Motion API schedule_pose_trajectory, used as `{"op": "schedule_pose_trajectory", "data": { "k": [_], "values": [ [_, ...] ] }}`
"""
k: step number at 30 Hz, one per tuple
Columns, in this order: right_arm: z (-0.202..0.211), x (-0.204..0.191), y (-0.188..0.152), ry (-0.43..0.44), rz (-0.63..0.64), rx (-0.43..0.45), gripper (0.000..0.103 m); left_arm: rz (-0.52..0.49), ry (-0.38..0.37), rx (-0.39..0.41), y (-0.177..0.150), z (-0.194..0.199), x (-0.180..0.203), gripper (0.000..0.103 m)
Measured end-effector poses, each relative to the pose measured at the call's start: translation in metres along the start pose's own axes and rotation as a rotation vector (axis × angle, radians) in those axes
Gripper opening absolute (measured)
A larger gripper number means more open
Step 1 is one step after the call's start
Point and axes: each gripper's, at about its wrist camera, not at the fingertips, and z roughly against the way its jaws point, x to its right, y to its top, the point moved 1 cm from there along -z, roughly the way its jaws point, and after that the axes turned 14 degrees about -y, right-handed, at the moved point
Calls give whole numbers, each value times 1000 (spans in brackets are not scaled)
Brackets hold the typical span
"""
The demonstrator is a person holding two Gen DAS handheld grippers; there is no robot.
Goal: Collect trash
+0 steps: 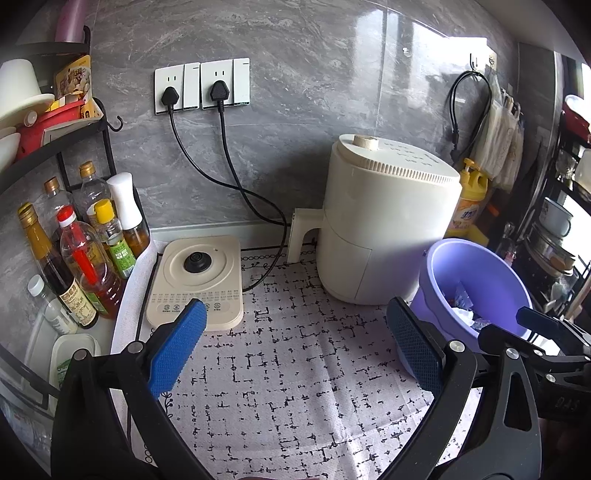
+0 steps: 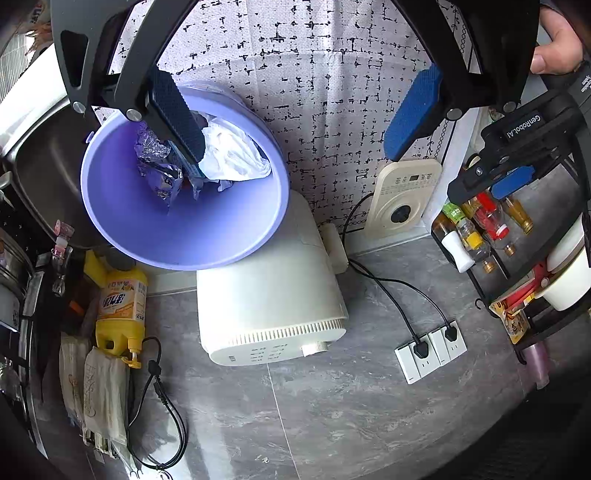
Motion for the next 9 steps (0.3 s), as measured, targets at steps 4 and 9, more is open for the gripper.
{"op": "schedule_pose_trajectory", "data": {
  "k": [4, 9],
  "values": [
    [-1, 0, 0, -2, 0, -1, 95, 4, -12, -9, -1, -2, 1, 97],
    [-2, 0, 0, 1, 7, -2, 95, 10, -4, -11, -3, -2, 0, 97]
  ]
}}
